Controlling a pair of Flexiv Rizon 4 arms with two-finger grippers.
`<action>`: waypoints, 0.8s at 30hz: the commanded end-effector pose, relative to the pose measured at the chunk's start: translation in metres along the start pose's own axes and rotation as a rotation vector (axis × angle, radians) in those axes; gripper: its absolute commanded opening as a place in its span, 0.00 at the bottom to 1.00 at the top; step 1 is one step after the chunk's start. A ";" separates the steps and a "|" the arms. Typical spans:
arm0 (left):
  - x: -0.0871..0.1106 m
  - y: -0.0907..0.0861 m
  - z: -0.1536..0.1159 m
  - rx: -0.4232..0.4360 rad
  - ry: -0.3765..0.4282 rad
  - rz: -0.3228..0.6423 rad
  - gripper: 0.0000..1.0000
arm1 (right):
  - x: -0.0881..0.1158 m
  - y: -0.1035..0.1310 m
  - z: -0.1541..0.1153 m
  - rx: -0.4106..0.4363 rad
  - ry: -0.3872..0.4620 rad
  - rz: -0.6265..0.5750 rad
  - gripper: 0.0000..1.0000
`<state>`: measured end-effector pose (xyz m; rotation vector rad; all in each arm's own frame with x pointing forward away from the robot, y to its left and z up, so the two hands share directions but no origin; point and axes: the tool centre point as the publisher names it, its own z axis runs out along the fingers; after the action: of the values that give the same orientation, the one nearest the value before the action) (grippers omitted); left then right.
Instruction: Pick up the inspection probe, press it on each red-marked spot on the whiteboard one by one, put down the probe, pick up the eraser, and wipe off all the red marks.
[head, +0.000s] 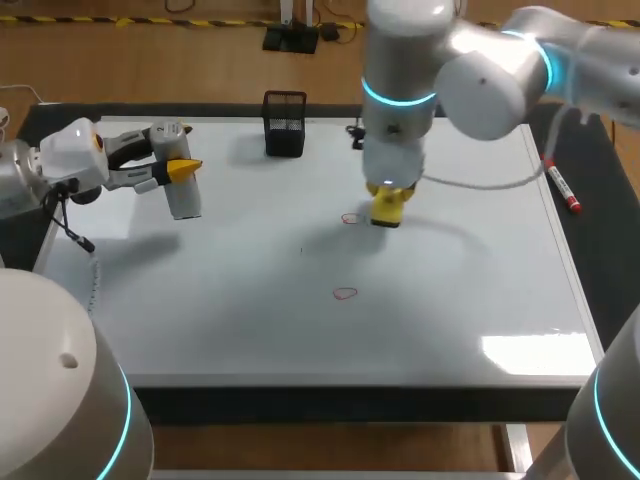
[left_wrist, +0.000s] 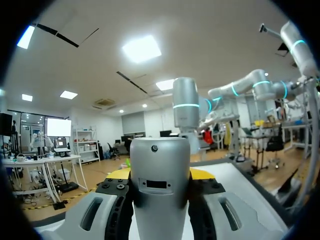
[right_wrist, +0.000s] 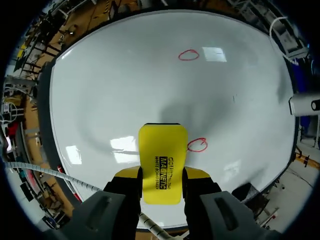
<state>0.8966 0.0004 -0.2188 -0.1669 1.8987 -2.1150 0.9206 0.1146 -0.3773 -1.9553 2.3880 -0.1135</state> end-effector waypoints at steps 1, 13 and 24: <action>0.001 -0.001 0.000 0.000 -0.002 0.001 0.00 | -0.026 0.012 0.004 0.010 0.009 -0.044 0.00; 0.001 -0.001 0.000 0.000 -0.002 0.001 0.00 | -0.072 0.022 0.017 0.008 -0.004 -0.148 0.00; 0.001 -0.001 0.000 0.000 -0.002 0.001 0.00 | -0.088 0.021 0.029 -0.009 -0.023 -0.183 0.00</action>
<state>0.8967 0.0003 -0.2188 -0.1674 1.8984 -2.1150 0.9146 0.2040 -0.4040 -2.1579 2.1915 -0.0888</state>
